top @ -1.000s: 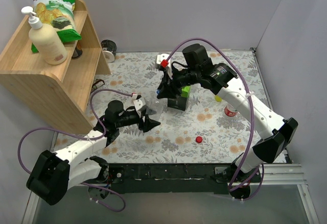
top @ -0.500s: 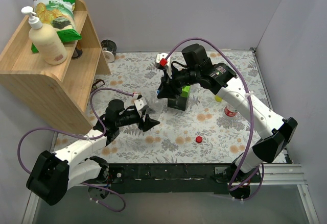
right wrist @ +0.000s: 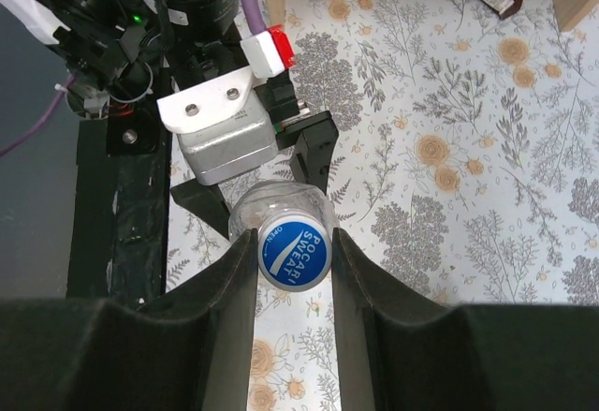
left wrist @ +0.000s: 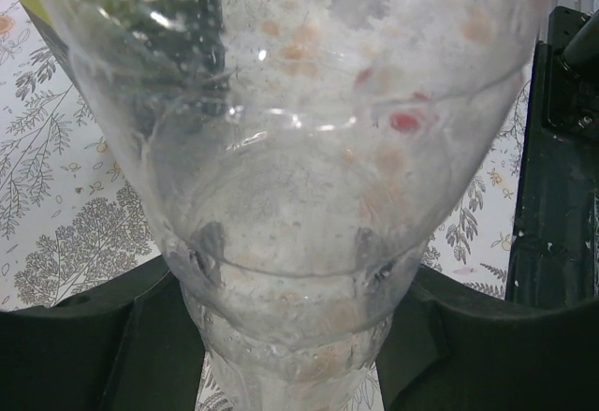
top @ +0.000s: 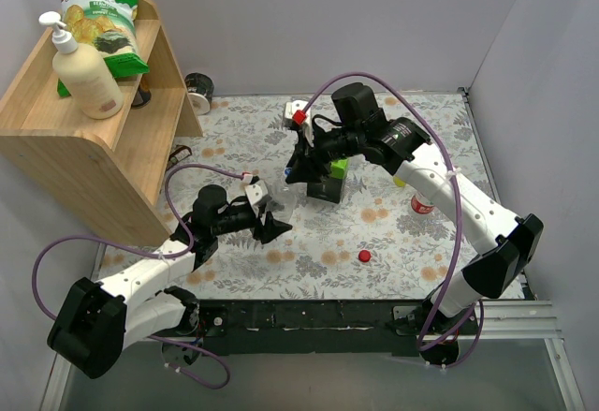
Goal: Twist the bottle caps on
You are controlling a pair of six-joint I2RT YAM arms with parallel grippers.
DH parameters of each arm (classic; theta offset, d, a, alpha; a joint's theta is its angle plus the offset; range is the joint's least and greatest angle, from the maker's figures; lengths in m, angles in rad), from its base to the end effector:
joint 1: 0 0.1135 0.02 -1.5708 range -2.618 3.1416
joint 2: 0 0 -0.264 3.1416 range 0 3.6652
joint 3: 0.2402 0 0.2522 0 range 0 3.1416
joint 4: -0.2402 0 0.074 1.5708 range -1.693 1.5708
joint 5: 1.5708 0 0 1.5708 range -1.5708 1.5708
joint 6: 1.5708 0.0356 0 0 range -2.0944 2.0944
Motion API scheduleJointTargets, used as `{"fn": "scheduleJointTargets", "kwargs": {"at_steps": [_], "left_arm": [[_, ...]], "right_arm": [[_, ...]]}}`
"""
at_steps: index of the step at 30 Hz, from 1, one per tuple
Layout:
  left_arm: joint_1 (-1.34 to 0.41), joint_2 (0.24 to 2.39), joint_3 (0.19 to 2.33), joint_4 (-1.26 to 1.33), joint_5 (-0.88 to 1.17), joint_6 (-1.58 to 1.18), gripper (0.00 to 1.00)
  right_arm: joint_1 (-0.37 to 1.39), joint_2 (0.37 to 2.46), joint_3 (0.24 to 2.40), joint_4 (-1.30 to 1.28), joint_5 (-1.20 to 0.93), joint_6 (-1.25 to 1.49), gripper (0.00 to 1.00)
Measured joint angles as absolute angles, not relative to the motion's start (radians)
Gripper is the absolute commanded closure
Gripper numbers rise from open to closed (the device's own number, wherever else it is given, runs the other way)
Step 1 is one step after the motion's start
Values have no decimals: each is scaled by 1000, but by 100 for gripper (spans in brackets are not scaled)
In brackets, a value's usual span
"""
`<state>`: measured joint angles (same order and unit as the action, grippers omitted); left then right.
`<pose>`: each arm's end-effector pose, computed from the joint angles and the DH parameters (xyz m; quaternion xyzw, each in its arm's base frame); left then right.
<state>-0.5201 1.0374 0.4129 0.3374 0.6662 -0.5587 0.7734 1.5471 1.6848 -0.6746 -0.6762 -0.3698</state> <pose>0.1777 -0.1271 0.2174 0.1811 0.7606 -0.5153 0.3509 0.2246 0.2504 0.4184 -0.5815 0.6011 0.3760 0.3990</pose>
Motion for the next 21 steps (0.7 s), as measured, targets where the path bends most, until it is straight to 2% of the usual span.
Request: {"fn": "scheduleJointTargets", "kwargs": {"at_steps": [14,18,21], "left_arm": [[-524,1047,401,381,625,-658,100],[-525,1062,401,390,641,-690,100],[-525,1068,402,390,649,-703,100]], "right_arm": [[777,1560,1685,-623,-559,-170,72],[777,1565,1685,-623,-540,-137,67],[777,1567,1685,-622,-532,-126,59]]}}
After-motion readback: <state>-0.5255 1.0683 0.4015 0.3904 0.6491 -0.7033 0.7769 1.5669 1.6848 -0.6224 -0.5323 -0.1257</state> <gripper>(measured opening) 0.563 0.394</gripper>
